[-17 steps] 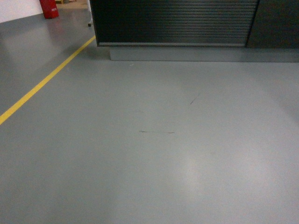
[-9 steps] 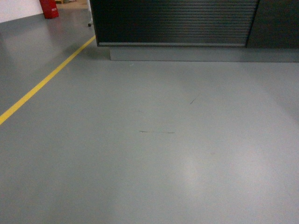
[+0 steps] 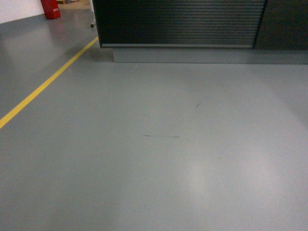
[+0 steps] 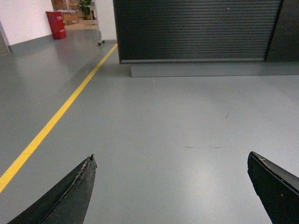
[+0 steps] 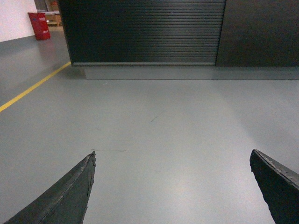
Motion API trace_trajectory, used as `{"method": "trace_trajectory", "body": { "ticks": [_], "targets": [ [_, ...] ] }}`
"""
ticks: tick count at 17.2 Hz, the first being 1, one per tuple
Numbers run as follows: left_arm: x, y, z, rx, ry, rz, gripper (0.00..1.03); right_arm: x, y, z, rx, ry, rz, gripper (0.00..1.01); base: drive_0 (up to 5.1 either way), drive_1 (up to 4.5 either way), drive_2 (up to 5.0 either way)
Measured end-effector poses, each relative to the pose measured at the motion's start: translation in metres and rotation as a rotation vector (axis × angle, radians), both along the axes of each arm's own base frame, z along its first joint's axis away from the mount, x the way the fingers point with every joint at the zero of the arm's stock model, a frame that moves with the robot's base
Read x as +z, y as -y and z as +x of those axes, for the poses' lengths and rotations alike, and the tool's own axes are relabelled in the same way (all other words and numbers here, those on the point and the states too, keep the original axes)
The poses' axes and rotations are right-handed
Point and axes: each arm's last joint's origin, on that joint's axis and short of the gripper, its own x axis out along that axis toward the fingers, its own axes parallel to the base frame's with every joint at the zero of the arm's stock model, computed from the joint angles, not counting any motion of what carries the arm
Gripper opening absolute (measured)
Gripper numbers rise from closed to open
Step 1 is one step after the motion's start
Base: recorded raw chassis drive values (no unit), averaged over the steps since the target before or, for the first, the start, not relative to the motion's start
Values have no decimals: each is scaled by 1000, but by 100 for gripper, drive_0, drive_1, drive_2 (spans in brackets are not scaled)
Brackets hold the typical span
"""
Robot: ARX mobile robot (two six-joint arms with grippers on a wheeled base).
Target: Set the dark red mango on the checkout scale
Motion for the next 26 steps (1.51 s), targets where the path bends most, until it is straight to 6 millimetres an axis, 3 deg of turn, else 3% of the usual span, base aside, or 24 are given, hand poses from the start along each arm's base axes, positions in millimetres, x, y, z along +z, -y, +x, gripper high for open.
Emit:
{"method": "trace_trajectory", "body": {
  "ticks": [10, 26],
  "targets": [
    [0, 0, 0, 0, 0, 0, 98, 0, 0, 0, 0, 0, 0, 98, -1, 66, -69],
    [0, 0, 0, 0, 0, 0, 98, 0, 0, 0, 0, 0, 0, 98, 1, 236, -234]
  ]
}}
